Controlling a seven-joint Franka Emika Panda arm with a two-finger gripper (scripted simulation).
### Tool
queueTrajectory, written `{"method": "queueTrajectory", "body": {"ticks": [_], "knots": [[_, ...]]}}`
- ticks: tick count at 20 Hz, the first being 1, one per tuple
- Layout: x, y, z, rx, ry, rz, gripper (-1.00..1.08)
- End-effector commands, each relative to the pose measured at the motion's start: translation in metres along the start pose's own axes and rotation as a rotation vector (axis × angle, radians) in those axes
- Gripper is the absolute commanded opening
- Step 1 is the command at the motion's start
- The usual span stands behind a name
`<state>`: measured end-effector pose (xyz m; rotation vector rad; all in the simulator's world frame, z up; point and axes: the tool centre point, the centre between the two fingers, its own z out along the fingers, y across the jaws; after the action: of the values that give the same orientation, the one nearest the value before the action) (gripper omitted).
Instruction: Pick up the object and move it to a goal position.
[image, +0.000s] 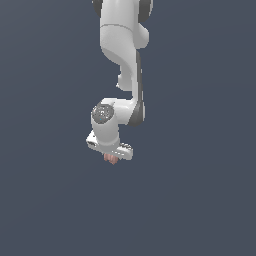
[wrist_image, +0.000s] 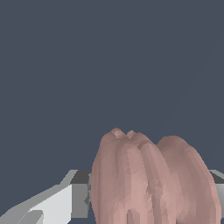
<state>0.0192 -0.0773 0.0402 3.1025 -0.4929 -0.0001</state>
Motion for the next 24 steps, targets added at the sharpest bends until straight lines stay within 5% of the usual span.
{"method": "queueTrajectory", "body": {"ticks": [1,14,24], "knots": [[0.000,0.000,0.001,0.000,0.000,0.000,-1.00],[-0.002,0.000,-0.005,0.000,0.001,0.000,-1.00],[-0.017,0.002,-0.050,0.001,0.000,0.000,-1.00]]}}
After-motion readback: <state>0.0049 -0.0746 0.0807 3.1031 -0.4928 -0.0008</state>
